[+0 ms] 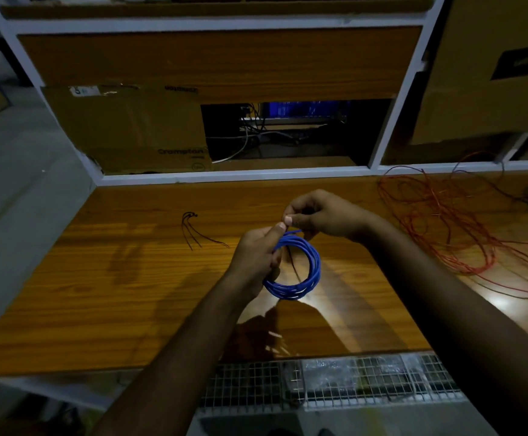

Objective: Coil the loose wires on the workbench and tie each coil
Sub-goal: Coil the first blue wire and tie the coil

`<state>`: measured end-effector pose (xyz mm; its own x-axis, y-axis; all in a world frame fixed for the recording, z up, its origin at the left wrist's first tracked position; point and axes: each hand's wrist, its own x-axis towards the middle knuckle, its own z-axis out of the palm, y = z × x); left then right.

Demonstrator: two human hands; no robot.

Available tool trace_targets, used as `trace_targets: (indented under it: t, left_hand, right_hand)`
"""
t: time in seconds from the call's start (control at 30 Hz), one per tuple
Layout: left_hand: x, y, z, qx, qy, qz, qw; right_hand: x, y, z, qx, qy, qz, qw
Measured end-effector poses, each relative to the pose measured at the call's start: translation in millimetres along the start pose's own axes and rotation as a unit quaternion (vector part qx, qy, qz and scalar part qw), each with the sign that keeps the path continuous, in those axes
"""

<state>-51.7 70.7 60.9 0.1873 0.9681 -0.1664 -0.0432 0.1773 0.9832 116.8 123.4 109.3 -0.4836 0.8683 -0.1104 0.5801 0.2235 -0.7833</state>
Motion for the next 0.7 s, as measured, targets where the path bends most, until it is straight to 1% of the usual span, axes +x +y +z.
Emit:
trace_targets:
  t: [0.07, 0.13, 0.17, 0.2, 0.23, 0.27, 0.33, 0.37, 0.53, 0.6, 0.7]
  left_hand:
    - [1, -1, 3, -0.003, 0.011, -0.003, 1.0]
    - [2, -1, 6, 0.006, 0.028, -0.007, 1.0]
    - [3, -2, 7, 0.008, 0.034, -0.01, 0.999]
    - [3, -3, 8, 0.008, 0.04, -0.012, 0.999]
    - [4, -3, 8, 0.006, 0.044, -0.012, 0.999]
    - [4, -3, 8, 0.007, 0.048, -0.011, 0.999]
    - [3, -4, 9, 0.01, 0.057, -0.009, 0.998]
    - [3, -4, 9, 0.014, 0.064, -0.008, 0.998]
    - [2, -7, 10, 0.023, 0.083, 0.008, 0.996]
    - [1, -9, 12, 0.028, 0.085, 0.011, 0.996]
    - [1, -11, 16, 0.033, 0.084, 0.01, 0.996]
  right_hand:
    - [-4, -1, 0, -0.005, 0.025, 0.004, 1.0]
    - [-14, -6, 3, -0.079, 0.106, -0.014, 0.991]
    - [-22, -11, 5, -0.123, 0.155, -0.036, 0.98]
    - [-33, -16, 9, -0.162, 0.187, -0.06, 0.967]
    - [-46, -20, 14, -0.199, 0.194, -0.078, 0.958]
    - [-60, -24, 20, -0.238, 0.183, -0.089, 0.95]
    - [-86, -26, 34, -0.314, 0.154, -0.09, 0.933]
    - [-96, -24, 41, -0.328, 0.149, -0.088, 0.929]
    - [-114, -15, 67, -0.298, 0.169, -0.079, 0.936]
    - [-113, -13, 70, -0.27, 0.206, -0.102, 0.935]
    - [-110, -11, 72, -0.187, 0.267, -0.149, 0.934]
